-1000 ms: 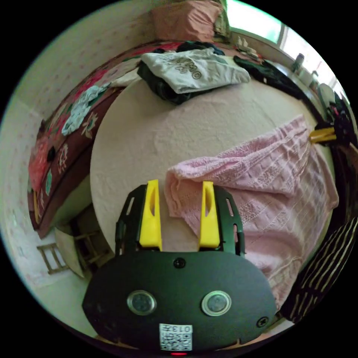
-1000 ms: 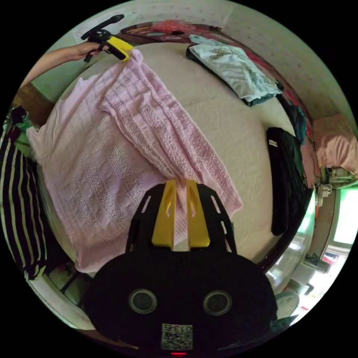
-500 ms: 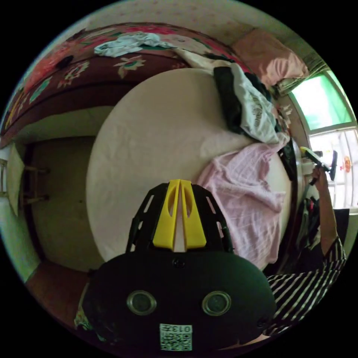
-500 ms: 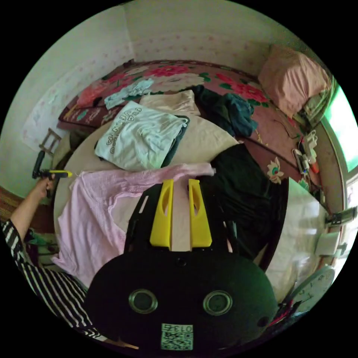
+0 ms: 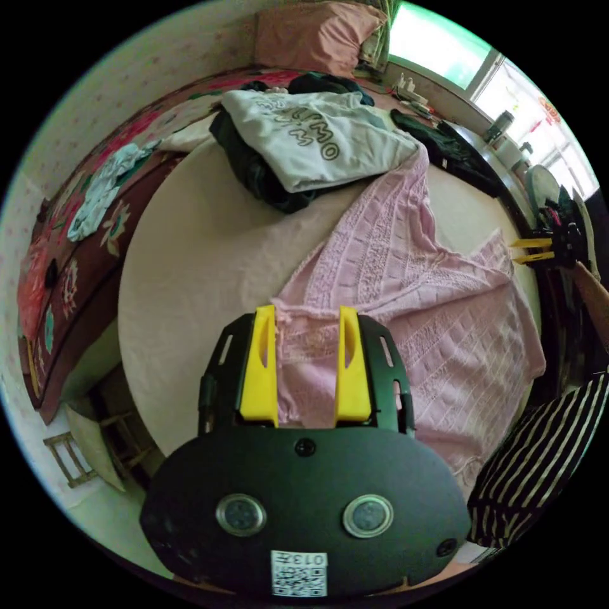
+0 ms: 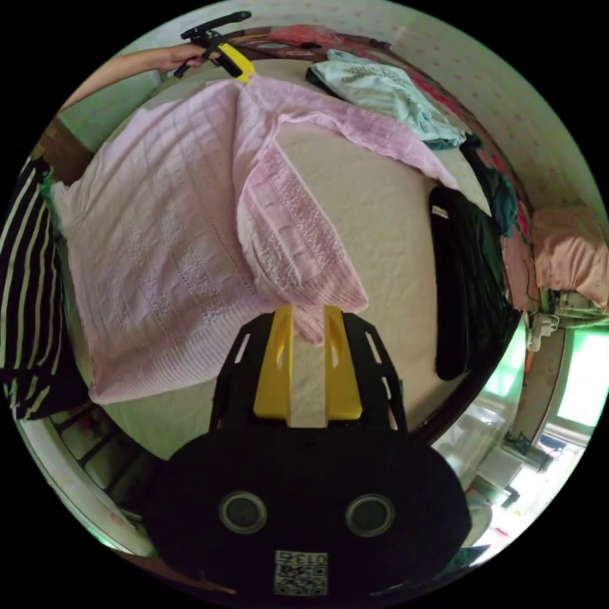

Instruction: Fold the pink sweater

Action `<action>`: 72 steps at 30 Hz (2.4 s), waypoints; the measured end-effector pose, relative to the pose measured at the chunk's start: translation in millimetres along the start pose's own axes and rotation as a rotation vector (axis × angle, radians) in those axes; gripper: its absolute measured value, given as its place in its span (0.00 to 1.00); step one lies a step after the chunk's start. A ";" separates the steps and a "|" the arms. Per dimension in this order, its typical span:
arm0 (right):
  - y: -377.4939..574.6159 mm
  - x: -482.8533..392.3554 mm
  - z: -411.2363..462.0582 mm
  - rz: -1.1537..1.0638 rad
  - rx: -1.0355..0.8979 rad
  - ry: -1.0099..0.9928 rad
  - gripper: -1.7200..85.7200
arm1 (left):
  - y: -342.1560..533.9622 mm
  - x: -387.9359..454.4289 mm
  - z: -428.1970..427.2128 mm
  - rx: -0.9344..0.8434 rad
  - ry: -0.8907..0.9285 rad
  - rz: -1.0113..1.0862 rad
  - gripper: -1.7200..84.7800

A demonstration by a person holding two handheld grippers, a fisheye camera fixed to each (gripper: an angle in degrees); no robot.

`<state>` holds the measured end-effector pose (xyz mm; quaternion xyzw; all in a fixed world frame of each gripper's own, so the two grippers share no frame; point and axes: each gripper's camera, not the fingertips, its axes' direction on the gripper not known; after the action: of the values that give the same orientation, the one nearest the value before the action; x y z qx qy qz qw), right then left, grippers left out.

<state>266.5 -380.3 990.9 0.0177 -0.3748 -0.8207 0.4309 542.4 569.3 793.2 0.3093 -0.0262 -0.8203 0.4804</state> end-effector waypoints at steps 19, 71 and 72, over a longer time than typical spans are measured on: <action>4.3 42.1 15.8 -0.088 -0.062 -0.207 0.05 | 7.7 19.3 1.2 0.036 -0.036 0.015 0.06; 130.1 -335.7 26.5 0.302 -0.059 0.295 0.05 | 455.2 218.6 114.9 -0.402 0.104 0.178 0.06; 132.6 -342.9 16.1 0.253 -0.054 0.376 0.05 | 455.9 215.9 110.0 -0.388 0.118 0.182 0.06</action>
<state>568.2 -169.6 985.3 0.1115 -0.2652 -0.7520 0.5931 760.8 122.8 933.1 0.2548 0.1323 -0.7438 0.6035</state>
